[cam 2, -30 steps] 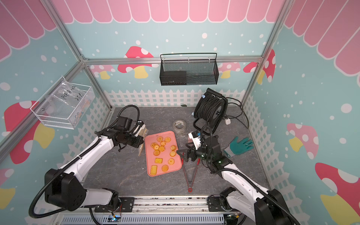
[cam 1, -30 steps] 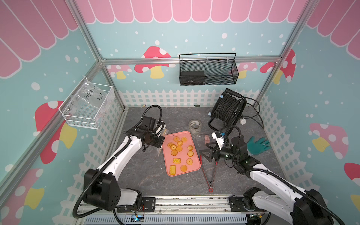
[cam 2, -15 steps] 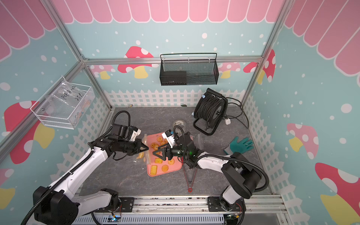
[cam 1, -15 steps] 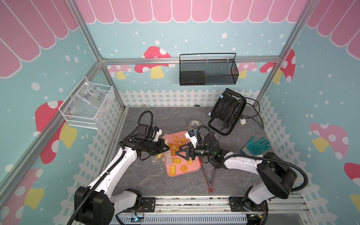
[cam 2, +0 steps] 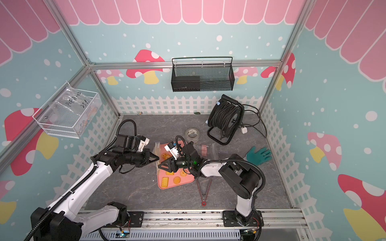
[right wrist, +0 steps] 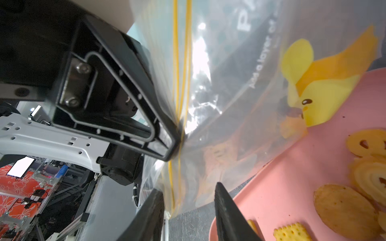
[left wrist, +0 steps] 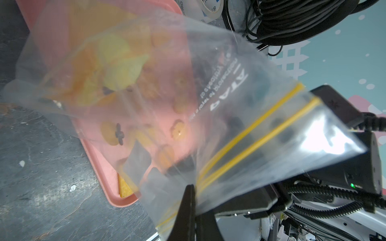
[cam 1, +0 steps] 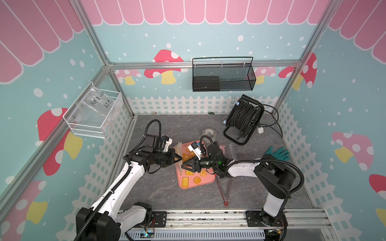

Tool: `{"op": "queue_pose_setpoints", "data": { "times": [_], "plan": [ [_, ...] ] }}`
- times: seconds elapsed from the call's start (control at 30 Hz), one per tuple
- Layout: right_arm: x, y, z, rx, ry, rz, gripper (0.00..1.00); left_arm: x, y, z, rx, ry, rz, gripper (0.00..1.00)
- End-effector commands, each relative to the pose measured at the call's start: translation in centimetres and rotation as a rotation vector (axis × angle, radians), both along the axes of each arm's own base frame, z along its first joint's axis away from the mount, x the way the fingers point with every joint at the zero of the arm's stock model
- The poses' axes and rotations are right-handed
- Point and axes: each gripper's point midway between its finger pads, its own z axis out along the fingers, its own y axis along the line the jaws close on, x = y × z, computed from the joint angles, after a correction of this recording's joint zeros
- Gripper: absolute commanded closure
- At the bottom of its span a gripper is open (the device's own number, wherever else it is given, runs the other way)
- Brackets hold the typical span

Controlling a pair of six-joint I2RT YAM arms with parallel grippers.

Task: Put the cookies into a resealable bag to prevent moisture
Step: Pick up the ziploc bag from the center of the board.

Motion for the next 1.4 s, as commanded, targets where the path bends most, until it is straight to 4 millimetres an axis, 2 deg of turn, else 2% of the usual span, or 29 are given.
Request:
{"op": "queue_pose_setpoints", "data": {
  "times": [0.0, 0.1, 0.23, 0.3, 0.5, 0.7, 0.9, 1.13, 1.3, 1.37],
  "plan": [
    [-0.5, 1.0, 1.6, 0.052, -0.027, 0.040, 0.63, -0.3, 0.0, 0.0, -0.020, 0.011, 0.010, 1.00],
    [-0.7, 1.2, 1.2, 0.047, -0.015, 0.048, 0.72, -0.2, 0.0, 0.0, -0.019, 0.009, 0.013, 1.00],
    [-0.7, 1.3, 0.8, 0.042, 0.000, 0.047, 0.93, -0.3, 0.0, 0.1, -0.024, 0.010, 0.018, 1.00],
    [-0.7, 1.3, 1.0, 0.044, -0.001, 0.045, 1.00, -0.3, 0.2, 0.1, -0.021, 0.007, 0.021, 1.00],
    [-0.6, 0.6, 2.2, 0.054, -0.017, 0.016, 1.00, -1.3, 1.7, -1.0, 0.061, 0.032, 0.018, 0.91],
    [-0.9, -0.1, 2.7, 0.057, -0.016, 0.002, 1.00, -1.7, 3.0, -1.1, 0.110, 0.027, 0.028, 0.78],
    [-0.9, 0.0, 2.5, 0.055, -0.008, -0.004, 1.00, -1.9, 2.0, 0.0, 0.019, 0.017, 0.025, 0.73],
    [-0.7, 0.1, 2.0, 0.044, 0.016, -0.010, 1.00, -2.9, 2.1, 1.6, -0.025, -0.026, 0.063, 0.67],
    [-0.7, 0.4, 2.7, 0.065, 0.017, 0.004, 1.00, -3.4, 1.6, 0.3, -0.034, 0.006, 0.042, 0.67],
    [-0.8, 0.4, 2.4, 0.063, 0.026, 0.010, 1.00, -3.2, 1.3, 0.5, -0.037, -0.003, 0.027, 0.67]
  ]
}}
